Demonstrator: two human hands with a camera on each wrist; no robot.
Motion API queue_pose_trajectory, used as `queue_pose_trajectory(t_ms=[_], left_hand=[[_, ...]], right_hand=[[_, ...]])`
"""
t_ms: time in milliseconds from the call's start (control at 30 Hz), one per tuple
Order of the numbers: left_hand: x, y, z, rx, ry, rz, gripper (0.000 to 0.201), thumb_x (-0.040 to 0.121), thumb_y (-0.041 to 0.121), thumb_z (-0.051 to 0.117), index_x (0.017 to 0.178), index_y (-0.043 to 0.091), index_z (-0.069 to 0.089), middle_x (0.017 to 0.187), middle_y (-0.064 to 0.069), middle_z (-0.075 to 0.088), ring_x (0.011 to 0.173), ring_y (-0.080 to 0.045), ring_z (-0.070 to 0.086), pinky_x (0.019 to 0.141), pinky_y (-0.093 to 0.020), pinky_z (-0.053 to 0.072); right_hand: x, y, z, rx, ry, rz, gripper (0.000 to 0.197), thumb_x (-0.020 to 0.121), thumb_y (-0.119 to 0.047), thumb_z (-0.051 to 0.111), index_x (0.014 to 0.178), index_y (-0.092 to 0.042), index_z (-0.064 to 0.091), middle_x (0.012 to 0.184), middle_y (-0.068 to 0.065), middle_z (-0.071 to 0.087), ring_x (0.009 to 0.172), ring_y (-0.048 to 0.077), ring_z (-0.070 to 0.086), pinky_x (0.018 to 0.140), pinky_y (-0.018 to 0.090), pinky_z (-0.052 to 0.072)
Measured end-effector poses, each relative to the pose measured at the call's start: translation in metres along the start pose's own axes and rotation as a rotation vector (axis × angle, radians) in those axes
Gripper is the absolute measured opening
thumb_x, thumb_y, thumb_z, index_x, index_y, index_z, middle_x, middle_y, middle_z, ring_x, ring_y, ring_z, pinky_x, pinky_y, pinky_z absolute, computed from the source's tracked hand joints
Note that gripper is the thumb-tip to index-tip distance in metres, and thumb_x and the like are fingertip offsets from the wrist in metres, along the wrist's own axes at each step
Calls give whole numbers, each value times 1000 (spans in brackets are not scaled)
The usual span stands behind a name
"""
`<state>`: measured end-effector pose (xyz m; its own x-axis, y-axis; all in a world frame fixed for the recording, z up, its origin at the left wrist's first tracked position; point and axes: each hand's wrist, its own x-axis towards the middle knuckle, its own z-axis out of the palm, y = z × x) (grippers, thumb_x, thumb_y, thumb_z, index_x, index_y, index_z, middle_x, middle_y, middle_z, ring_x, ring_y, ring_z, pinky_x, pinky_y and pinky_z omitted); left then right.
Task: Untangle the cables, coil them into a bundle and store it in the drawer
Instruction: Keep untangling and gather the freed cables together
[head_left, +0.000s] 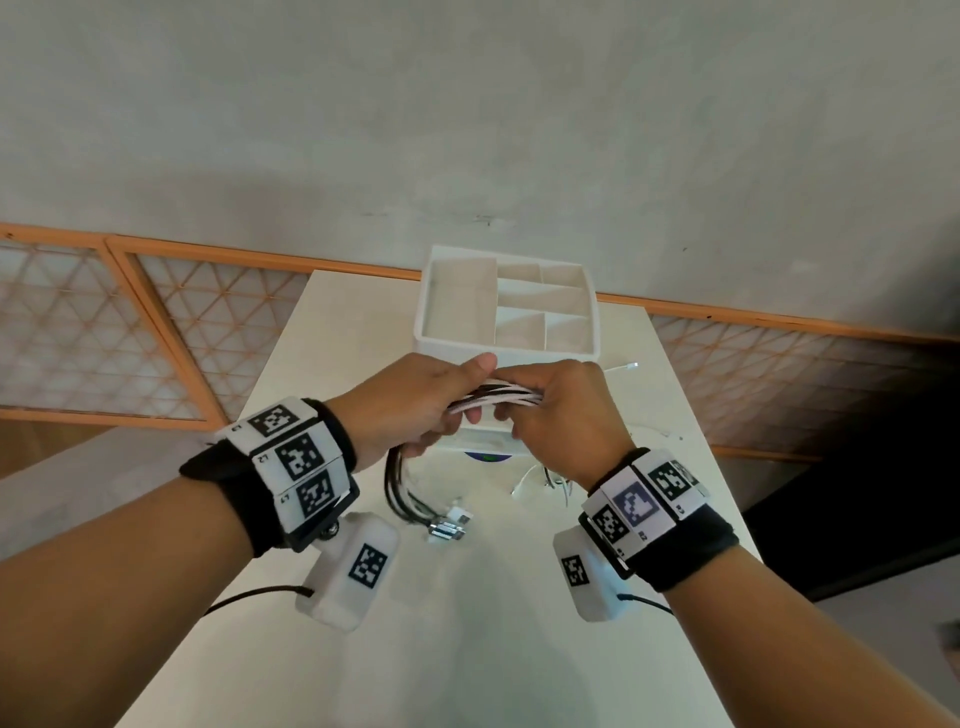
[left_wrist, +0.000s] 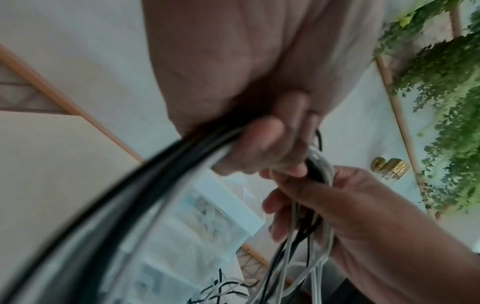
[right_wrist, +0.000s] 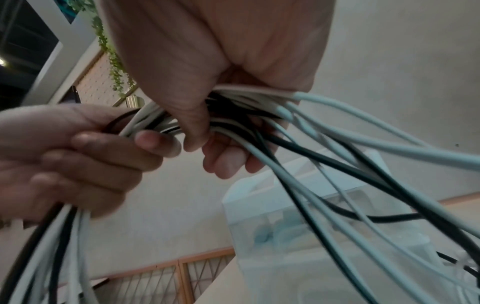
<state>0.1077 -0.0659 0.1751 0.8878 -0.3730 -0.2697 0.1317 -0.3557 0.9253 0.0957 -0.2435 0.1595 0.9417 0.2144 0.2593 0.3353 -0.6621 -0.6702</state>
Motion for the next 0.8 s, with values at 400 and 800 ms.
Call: queue_pose_trajectory(t_ms=[400, 800], left_hand=[[-4, 16, -9, 27, 197, 26, 45, 93, 45, 61, 75, 3, 63, 40, 10, 34, 39, -12, 20, 41, -21, 19], [1, -6, -16, -196, 343, -106, 34, 95, 35, 62, 75, 8, 71, 49, 4, 37, 41, -12, 22, 41, -23, 18]], right_hand=[[-26, 23, 21, 191, 306, -54, 9, 78, -14, 83, 75, -18, 76, 71, -7, 63, 66, 6, 56, 65, 11, 40], [-12, 11, -34, 282, 341, 26, 19, 79, -14, 83, 73, -11, 65, 64, 1, 61, 54, 6, 48, 51, 16, 41]])
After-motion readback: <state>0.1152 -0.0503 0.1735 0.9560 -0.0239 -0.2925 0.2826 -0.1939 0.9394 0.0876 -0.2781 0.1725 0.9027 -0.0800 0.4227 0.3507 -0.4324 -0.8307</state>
